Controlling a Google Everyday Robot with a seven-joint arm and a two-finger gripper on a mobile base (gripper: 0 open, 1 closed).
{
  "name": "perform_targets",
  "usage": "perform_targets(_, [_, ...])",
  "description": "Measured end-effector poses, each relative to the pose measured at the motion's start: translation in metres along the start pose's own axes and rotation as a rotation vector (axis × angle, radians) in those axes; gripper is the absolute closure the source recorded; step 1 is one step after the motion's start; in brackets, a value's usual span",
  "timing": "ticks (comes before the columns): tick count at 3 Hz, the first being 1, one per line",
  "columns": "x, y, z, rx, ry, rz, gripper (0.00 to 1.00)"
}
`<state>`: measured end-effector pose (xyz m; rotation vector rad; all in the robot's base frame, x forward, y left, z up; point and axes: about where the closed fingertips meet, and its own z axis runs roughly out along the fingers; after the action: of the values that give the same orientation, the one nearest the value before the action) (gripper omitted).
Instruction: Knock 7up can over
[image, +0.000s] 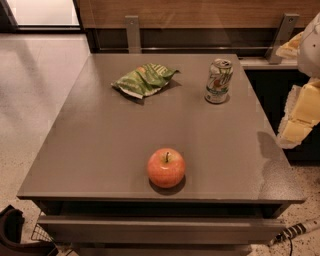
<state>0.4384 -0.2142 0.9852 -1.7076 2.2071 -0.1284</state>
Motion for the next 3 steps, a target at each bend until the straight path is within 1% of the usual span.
perform_targets(2, [0.001, -0.006, 0.000, 0.021, -0.021, 0.017, 0.00])
perform_targets(3, [0.005, -0.020, 0.006, 0.059, -0.079, 0.074, 0.00])
